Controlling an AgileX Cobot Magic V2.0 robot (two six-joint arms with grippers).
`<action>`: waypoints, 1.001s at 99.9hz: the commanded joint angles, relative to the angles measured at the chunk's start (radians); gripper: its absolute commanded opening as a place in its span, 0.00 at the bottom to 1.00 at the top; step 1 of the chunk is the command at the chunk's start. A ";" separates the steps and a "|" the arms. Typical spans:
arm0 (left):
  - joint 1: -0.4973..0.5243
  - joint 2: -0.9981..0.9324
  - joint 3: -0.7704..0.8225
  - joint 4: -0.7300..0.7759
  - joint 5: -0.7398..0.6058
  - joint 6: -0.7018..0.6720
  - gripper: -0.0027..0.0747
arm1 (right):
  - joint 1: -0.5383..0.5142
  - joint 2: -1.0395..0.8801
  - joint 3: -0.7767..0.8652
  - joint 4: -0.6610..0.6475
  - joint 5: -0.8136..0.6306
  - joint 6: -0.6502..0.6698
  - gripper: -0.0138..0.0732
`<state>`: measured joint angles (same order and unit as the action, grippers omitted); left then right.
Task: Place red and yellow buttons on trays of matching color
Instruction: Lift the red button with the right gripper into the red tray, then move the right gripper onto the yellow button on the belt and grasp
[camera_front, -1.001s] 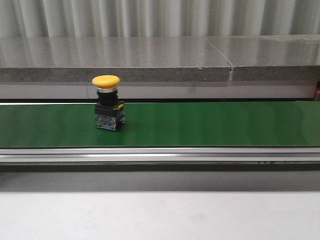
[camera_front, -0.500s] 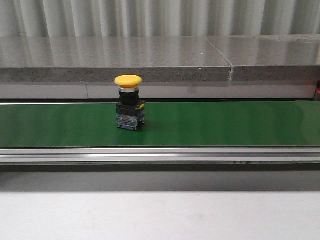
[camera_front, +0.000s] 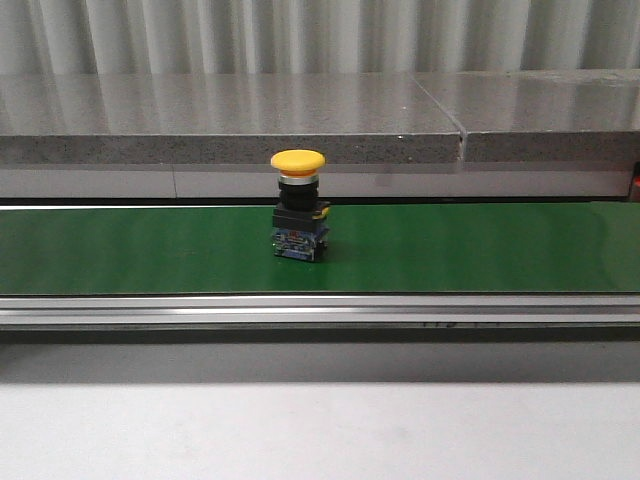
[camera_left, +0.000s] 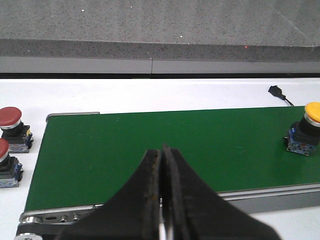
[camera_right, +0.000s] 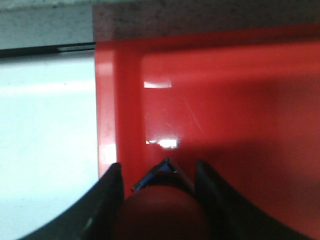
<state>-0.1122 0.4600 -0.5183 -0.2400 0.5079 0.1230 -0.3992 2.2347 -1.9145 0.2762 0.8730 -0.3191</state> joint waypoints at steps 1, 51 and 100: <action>-0.006 0.003 -0.028 -0.016 -0.066 0.000 0.01 | -0.009 -0.063 -0.034 0.010 -0.038 -0.008 0.60; -0.006 0.003 -0.028 -0.016 -0.066 0.000 0.01 | -0.009 -0.153 -0.124 0.016 0.044 -0.009 0.82; -0.006 0.003 -0.028 -0.016 -0.066 0.000 0.01 | 0.079 -0.398 -0.058 0.048 0.370 -0.028 0.82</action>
<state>-0.1122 0.4600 -0.5183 -0.2400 0.5079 0.1230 -0.3409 1.9277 -1.9829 0.2956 1.2088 -0.3364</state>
